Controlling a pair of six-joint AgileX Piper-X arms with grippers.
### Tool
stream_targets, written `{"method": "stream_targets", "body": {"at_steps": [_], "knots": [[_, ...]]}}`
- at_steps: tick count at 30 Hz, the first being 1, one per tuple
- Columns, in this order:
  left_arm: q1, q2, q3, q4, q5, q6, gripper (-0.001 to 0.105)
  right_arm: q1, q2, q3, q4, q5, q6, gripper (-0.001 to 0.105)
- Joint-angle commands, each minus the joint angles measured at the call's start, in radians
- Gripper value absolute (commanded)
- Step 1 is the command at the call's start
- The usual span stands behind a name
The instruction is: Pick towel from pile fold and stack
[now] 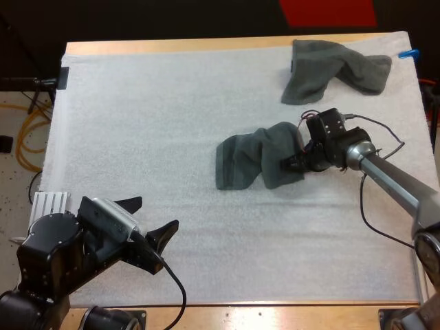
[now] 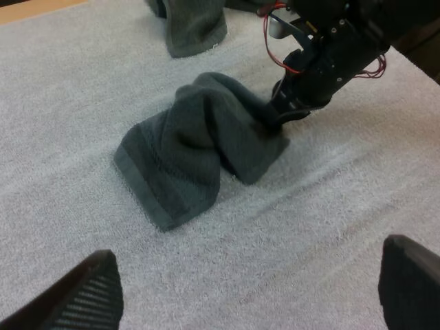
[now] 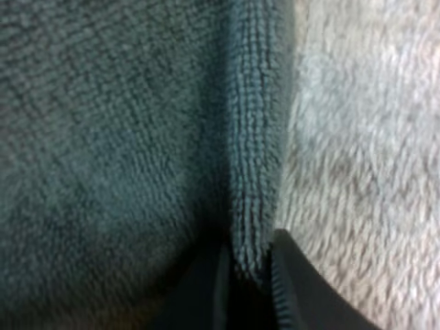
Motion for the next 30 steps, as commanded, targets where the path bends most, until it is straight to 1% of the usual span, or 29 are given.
{"method": "stream_targets", "body": {"at_steps": [1, 3, 10, 14, 16, 18, 19, 21, 24, 26, 28, 30], "knots": [[-0.005, -0.005, 0.001, -0.004, 0.003, -0.009, 0.074, -0.003, -0.032, -0.002, 0.01, -0.01, -0.015, 0.0], [-0.005, -0.005, 0.001, -0.004, 0.003, -0.009, 0.074, -0.003, -0.096, -0.002, 0.003, 0.004, -0.037, 0.0], [-0.005, -0.005, 0.001, -0.004, 0.003, -0.009, 0.074, -0.003, -0.308, -0.002, 0.001, 0.1, -0.106, 0.0], [-0.005, -0.005, 0.001, -0.004, 0.003, -0.009, 0.074, -0.003, -0.446, -0.002, 0.001, 0.193, -0.14, 0.0], [-0.005, -0.005, 0.001, -0.004, 0.003, -0.009, 0.074, -0.003, -0.504, -0.002, 0.001, 0.26, -0.177, 0.0], [-0.005, -0.005, 0.001, -0.004, 0.003, -0.009, 0.074, -0.003, -0.573, -0.002, 0.001, 0.378, -0.252, 0.0], [-0.005, -0.005, 0.001, -0.004, 0.003, -0.009, 0.074, -0.003, -0.585, -0.002, 0.001, 0.403, -0.27, 0.0], [-0.005, -0.005, 0.001, -0.004, 0.003, -0.007, 0.074, -0.003, -0.636, -0.008, 0.001, 0.518, -0.374, 0.0], [-0.005, -0.005, 0.001, -0.004, 0.003, -0.003, 0.074, -0.003, -0.693, -0.023, 0.001, 0.622, -0.479, 0.0], [-0.005, -0.005, 0.001, -0.004, 0.003, -0.002, 0.074, -0.003, -0.721, -0.034, 0.001, 0.644, -0.501, 0.0], [-0.005, -0.005, 0.001, -0.004, 0.003, -0.002, 0.074, -0.003, -0.744, -0.043, 0.001, 0.645, -0.501, 0.0], [-0.005, -0.005, 0.001, -0.004, 0.003, -0.002, 0.074, -0.003, -0.767, -0.045, 0.01, 0.641, -0.466, 0.0]]}}
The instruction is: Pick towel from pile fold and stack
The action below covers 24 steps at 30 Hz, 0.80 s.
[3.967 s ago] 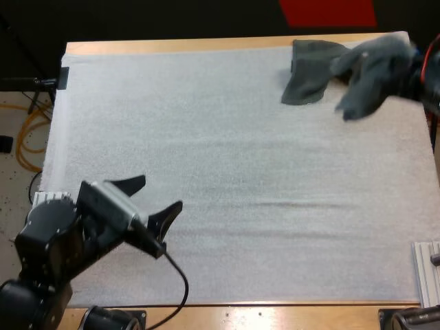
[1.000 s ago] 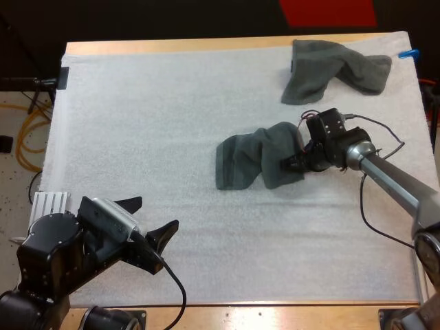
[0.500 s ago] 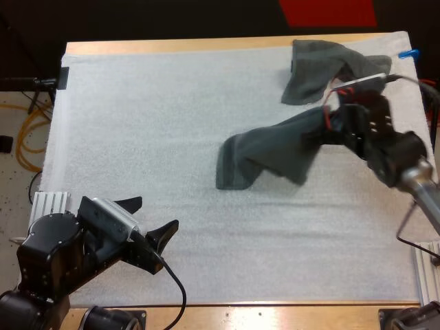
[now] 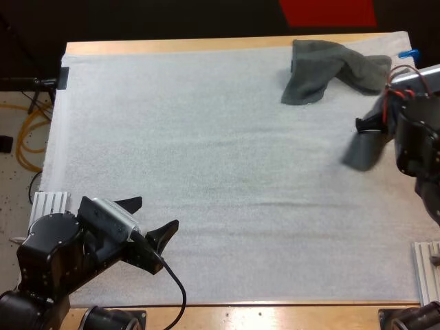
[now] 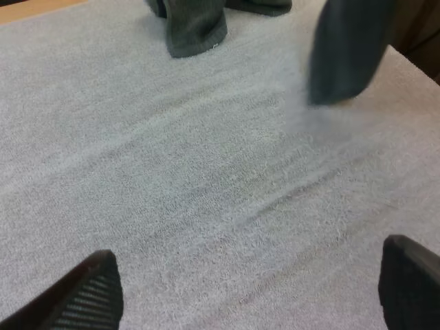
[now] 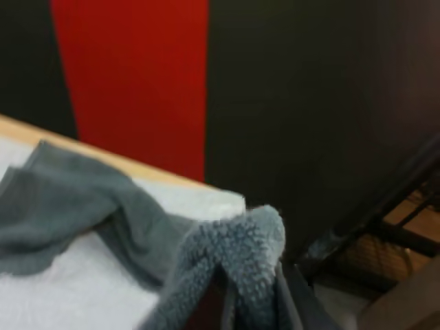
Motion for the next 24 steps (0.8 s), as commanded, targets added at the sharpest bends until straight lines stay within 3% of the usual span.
{"method": "stream_targets", "body": {"at_steps": [1, 4, 6, 9, 12, 19, 24], "knots": [[-0.005, -0.005, 0.001, -0.004, 0.003, -0.001, 0.074, 0.001, -0.012, -0.007, 0.018, -0.003, 0.026, 0.0], [-0.005, -0.005, 0.003, -0.004, 0.003, 0.002, 0.074, 0.02, -0.014, -0.007, 0.129, -0.085, 0.171, 0.0], [-0.005, -0.005, 0.006, -0.004, 0.003, 0.008, 0.074, 0.057, 0.004, 0.0, 0.237, -0.268, 0.322, 0.0], [-0.005, -0.005, 0.007, -0.004, 0.003, 0.014, 0.074, 0.133, 0.036, 0.037, 0.266, -0.411, 0.473, 0.0], [-0.005, -0.005, 0.009, -0.004, 0.003, 0.015, 0.074, 0.246, 0.087, 0.082, 0.23, -0.465, 0.56, 0.0], [-0.005, -0.005, 0.009, -0.004, 0.003, 0.015, 0.074, 0.509, 0.251, 0.099, 0.108, -0.51, 0.589, 0.0], [-0.005, -0.005, 0.009, -0.004, 0.003, 0.015, 0.074, 0.634, 0.341, 0.097, 0.0, -0.641, 0.616, 0.0]]}}
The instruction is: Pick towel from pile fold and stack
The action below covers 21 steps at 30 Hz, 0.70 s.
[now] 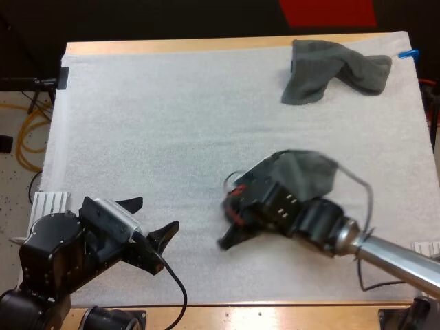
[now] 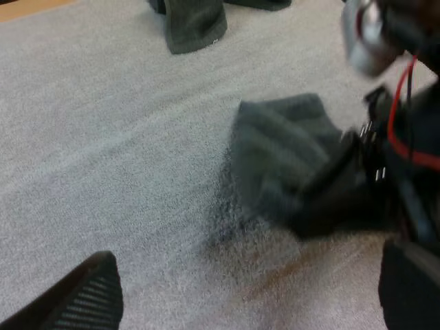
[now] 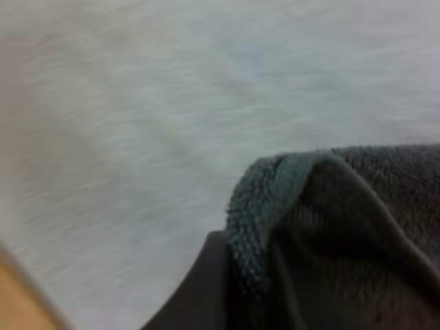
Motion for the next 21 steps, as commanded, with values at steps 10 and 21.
{"method": "stream_targets", "body": {"at_steps": [10, 21], "knots": [[-0.005, -0.005, 0.0, -0.004, 0.003, -0.002, 0.074, 0.029, 0.013, -0.021, -0.03, -0.087, -0.007, 0.047], [-0.005, -0.005, 0.0, 0.073, 0.003, 0.0, 0.074, 0.027, 0.013, -0.11, 0.229, 0.193, -0.145, 0.063]]}}
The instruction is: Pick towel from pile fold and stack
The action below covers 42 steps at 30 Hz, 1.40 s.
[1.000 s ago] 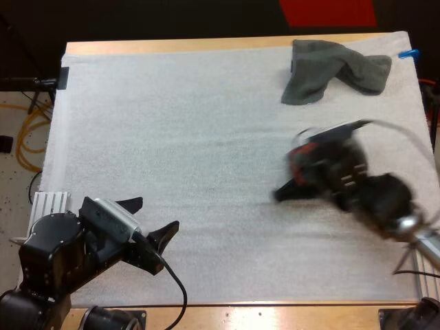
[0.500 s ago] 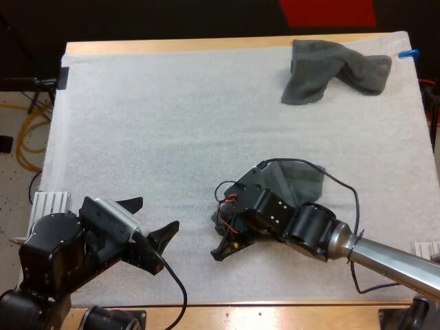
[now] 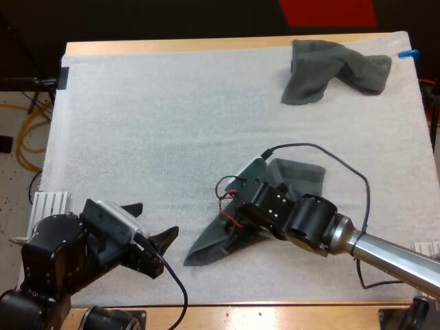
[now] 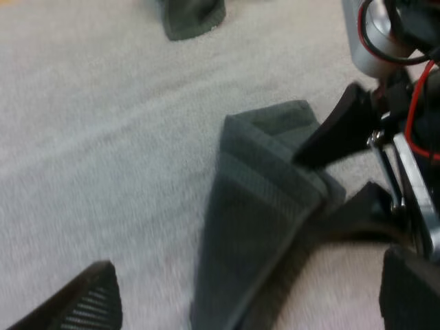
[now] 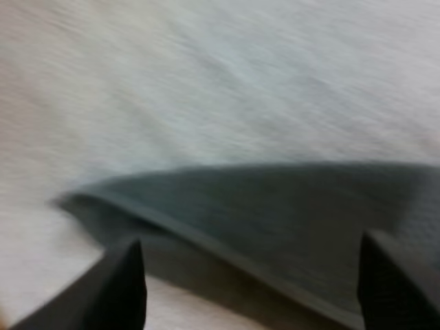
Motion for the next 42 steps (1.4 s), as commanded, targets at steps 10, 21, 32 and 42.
{"method": "stream_targets", "body": {"at_steps": [10, 21, 32, 42], "knots": [[-0.005, -0.005, 0.0, 0.097, -0.004, 0.051, 0.074, -0.158, -0.01, -0.008, 0.153, 0.035, -0.017, 0.063], [-0.005, -0.005, 0.121, 0.122, -0.004, 0.089, 0.074, -0.421, -0.011, 0.163, 0.144, -0.136, -0.017, 0.063], [-0.005, -0.005, 0.195, 0.114, -0.004, 0.092, 0.074, -0.495, -0.012, 0.389, -0.093, -0.233, -0.028, 0.034], [-0.005, -0.005, 0.195, 0.103, 0.001, 0.092, 0.074, -0.514, 0.107, 0.394, -0.188, -0.379, -0.014, 0.041]]}}
